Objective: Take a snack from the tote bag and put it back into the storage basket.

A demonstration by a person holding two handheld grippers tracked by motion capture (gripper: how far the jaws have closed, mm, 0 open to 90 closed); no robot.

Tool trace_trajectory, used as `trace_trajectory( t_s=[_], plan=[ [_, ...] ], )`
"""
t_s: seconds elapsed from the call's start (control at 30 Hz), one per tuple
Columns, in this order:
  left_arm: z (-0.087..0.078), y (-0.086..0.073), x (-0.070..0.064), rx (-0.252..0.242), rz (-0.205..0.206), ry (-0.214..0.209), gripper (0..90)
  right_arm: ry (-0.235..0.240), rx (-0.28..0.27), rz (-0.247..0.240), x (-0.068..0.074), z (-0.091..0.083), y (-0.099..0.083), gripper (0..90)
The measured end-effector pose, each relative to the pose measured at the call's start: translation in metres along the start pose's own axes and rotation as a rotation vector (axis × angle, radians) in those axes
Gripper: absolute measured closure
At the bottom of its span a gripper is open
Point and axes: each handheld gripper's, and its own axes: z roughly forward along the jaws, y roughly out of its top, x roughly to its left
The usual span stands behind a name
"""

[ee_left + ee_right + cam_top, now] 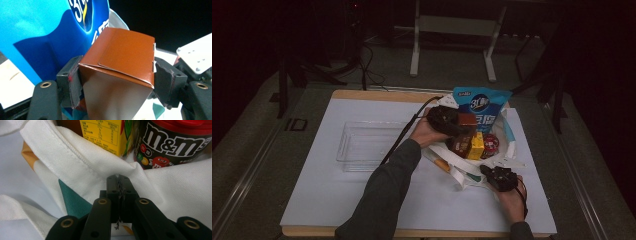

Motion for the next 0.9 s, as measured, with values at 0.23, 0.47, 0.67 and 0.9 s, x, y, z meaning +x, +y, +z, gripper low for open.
trace_trajectory(
  t_s=[0.23,0.47,0.67,0.9],
  plan=[
    [0.011,-0.002,-0.005,-0.041,-0.012,-0.01,30.5,0.0,0.001,0.0,0.0,0.0,0.0,88.1],
    [0.013,-0.003,-0.009,-0.077,-0.027,-0.006,32.8,0.002,-0.001,0.002,0.0,0.0,0.0,88.1],
    [0.012,-0.005,-0.015,-0.118,-0.025,-0.001,37.4,0.0,-0.001,0.001,0.0,0.0,0.0,88.0],
    [0.008,-0.005,-0.021,-0.113,-0.004,0.022,39.8,-0.001,-0.001,-0.001,0.0,0.0,0.0,88.0]
  ],
)
